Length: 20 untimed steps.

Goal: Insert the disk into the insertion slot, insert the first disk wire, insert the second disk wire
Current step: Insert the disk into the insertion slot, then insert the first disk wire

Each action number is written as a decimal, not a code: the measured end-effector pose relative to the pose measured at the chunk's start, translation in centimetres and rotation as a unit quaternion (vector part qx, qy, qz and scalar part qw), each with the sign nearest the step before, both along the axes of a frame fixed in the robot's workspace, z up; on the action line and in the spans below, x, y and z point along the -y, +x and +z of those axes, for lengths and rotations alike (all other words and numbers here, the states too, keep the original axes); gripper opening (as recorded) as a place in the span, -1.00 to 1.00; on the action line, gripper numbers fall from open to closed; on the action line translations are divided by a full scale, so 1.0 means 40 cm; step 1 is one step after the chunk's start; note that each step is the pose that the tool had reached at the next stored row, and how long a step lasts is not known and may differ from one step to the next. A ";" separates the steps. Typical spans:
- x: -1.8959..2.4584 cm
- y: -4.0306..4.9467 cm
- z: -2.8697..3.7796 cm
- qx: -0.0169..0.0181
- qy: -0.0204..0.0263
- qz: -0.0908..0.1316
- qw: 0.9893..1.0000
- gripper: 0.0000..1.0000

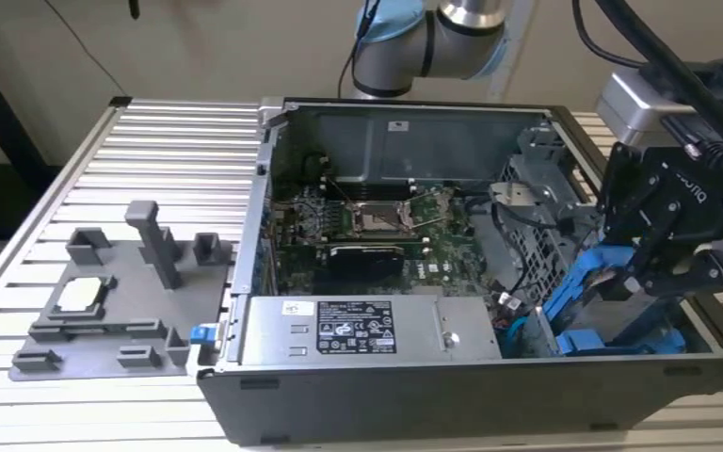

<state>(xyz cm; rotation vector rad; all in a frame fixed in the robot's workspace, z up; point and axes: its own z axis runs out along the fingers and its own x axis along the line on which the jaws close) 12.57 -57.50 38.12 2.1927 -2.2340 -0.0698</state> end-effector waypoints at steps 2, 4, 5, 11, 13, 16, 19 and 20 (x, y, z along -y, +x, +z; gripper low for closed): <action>0.000 0.000 0.000 0.000 0.000 0.000 1.000 -0.20; 0.000 0.000 0.001 0.000 -0.001 0.000 1.000 -0.07; -0.001 0.000 0.004 0.000 -0.001 0.000 1.000 -0.07; -0.001 0.000 0.008 0.000 -0.002 0.000 1.000 -0.07; -0.001 0.001 0.008 0.000 -0.002 0.000 1.000 -0.07; -0.002 0.006 0.008 0.000 -0.002 0.002 1.000 -0.07; -0.002 0.014 0.008 0.000 -0.002 0.004 1.000 -0.07; -0.002 0.017 0.008 0.000 -0.002 0.004 1.000 -0.07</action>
